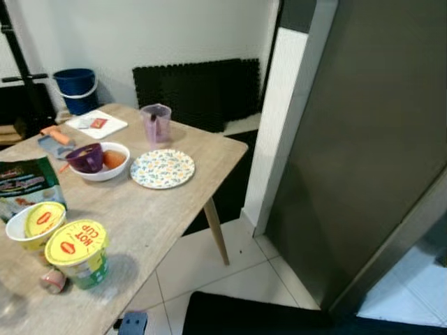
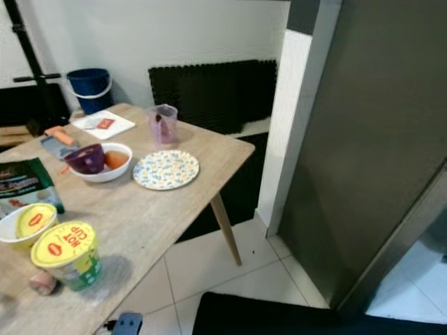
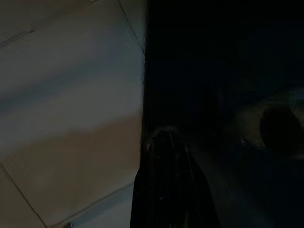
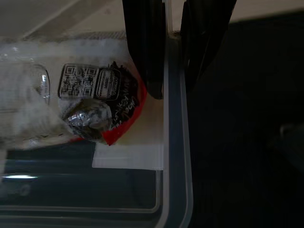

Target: Restocking fridge

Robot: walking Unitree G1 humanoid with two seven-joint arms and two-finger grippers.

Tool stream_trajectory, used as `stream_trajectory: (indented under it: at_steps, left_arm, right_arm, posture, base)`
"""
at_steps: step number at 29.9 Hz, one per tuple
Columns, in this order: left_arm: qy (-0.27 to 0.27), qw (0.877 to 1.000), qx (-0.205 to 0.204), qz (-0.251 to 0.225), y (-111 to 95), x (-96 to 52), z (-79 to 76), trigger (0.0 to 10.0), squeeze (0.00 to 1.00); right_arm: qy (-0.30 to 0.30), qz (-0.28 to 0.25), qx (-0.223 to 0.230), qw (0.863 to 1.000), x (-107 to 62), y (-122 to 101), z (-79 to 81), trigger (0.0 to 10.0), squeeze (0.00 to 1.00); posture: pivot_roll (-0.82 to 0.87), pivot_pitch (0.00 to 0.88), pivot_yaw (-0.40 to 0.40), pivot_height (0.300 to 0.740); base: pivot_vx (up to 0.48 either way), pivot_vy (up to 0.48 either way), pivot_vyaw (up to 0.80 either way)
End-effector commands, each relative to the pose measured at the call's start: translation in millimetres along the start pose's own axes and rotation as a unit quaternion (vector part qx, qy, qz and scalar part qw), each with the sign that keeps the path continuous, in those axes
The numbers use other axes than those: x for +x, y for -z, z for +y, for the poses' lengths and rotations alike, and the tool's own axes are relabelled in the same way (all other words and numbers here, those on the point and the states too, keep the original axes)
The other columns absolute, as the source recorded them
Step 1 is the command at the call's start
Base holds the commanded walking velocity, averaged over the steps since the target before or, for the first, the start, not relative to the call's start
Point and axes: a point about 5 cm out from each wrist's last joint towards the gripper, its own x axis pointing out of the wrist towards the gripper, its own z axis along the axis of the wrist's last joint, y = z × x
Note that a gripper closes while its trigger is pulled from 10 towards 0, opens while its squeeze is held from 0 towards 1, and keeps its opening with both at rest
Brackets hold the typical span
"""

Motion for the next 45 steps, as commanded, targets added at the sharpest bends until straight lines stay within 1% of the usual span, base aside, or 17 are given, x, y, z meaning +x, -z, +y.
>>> stream_trajectory:
  at_steps: [1, 7, 22, 37, 45]
  left_arm:
    - [0.0, 1.0, 0.007, 0.011, 5.3, -1.3, 2.8, 10.0, 0.0]
    - [0.0, 1.0, 0.008, 0.012, 5.9, -1.8, 4.6, 10.0, 0.0]
    - [0.002, 1.0, 0.014, 0.015, 5.7, -1.2, 2.2, 10.0, 0.0]
    - [0.0, 1.0, 0.014, 0.015, 5.6, -1.7, 4.5, 10.0, 0.0]
    - [0.002, 1.0, 0.013, 0.017, 8.5, -1.6, 1.9, 10.0, 0.0]
  right_arm:
    - [0.004, 0.006, 0.001, 1.0, -0.1, 3.5, -0.7, 10.0, 0.0]
    - [0.003, 0.005, 0.0, 1.0, -0.1, 3.2, -0.5, 10.0, 0.0]
    - [0.001, 0.004, -0.007, 1.0, -0.1, 2.7, 0.1, 10.0, 0.0]
    - [0.002, 0.002, -0.01, 1.0, 0.0, 0.3, -0.6, 10.0, 0.0]
    - [0.0, 0.002, -0.008, 1.0, 0.0, 1.4, 0.8, 10.0, 0.0]
  posture:
    - [-0.01, 0.0, -0.031, 0.74]
    - [-0.01, 0.0, -0.032, 0.74]
    - [-0.01, 0.0, -0.032, 0.74]
    - [-0.01, 0.0, -0.031, 0.74]
    - [-0.01, 0.0, -0.028, 0.74]
  base:
    - [0.0, 0.0, -0.8]
    - [0.0, 0.0, -0.8]
    - [0.0, 0.0, -0.8]
    - [0.0, 0.0, -0.8]
    - [0.0, 0.0, -0.8]
